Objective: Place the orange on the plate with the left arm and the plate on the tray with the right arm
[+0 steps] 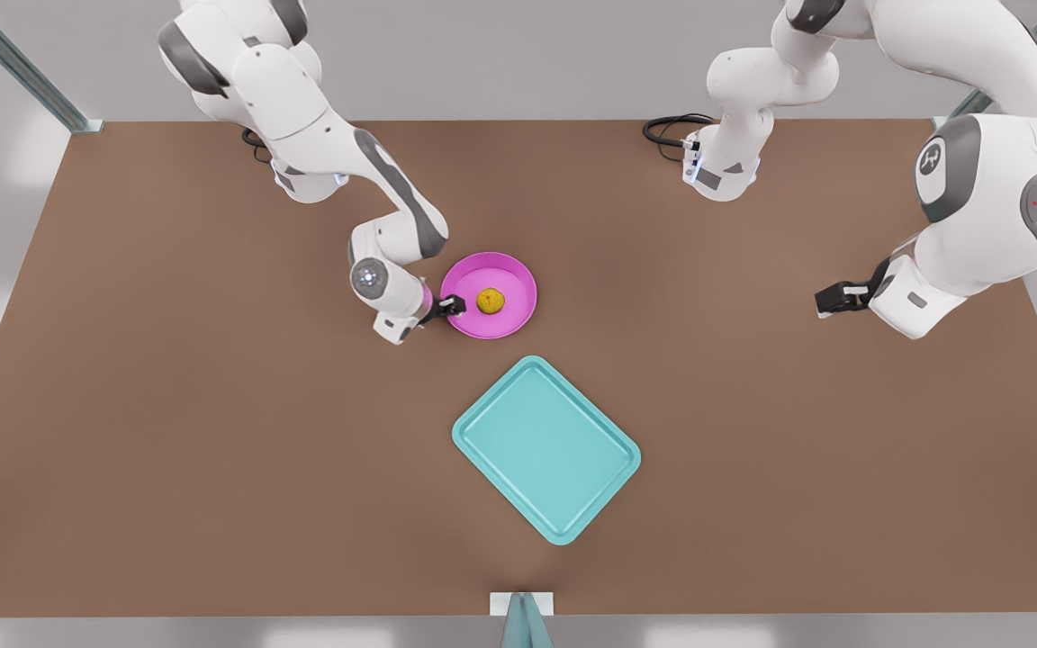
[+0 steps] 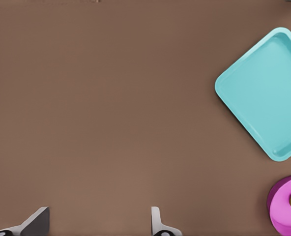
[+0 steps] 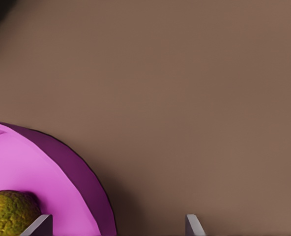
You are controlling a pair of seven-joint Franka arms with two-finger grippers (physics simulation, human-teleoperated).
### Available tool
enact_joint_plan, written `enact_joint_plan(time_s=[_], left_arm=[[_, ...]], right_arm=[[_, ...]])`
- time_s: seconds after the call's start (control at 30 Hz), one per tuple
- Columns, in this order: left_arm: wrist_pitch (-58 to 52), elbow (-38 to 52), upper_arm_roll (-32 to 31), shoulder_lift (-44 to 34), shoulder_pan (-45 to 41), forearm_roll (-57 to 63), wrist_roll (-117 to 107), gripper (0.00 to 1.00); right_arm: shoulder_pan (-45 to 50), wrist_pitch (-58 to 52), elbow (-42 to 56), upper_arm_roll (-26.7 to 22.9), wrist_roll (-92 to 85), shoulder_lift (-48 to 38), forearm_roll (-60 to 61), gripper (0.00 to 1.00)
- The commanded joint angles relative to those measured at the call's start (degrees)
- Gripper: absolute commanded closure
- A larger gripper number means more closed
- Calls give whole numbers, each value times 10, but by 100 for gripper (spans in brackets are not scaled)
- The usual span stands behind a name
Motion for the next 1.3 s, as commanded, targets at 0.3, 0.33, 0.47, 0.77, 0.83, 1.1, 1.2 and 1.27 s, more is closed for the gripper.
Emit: enact_joint_plan(time_s=[0.3,0.33,0.47,0.77,0.83,1.1,1.2,1.27], left_arm=[[3,0,0,-1,-1,-5,35,0],[3,0,0,-1,-1,-5,35,0],[3,0,0,-1,-1,-5,34,0],[3,0,-2,-1,-1,-5,33,0],[3,0,-2,-1,-2,-5,33,0],[1,0,-4,-3,-3,-5,31,0],[0,1,-4,-8,-3,-2,31,0],[-3,39,1,-11,-3,2,32,0]], right_arm=[[-1,-21,9,8,15,9,1,67],[-1,-21,10,8,15,13,1,69],[-1,-23,17,8,15,20,1,72],[-4,-79,35,9,16,-3,1,79],[-5,-88,43,11,16,-9,1,79],[-7,-83,144,12,23,-2,31,79],[-10,-82,235,10,31,51,87,79],[-20,-77,319,5,84,106,124,79]])
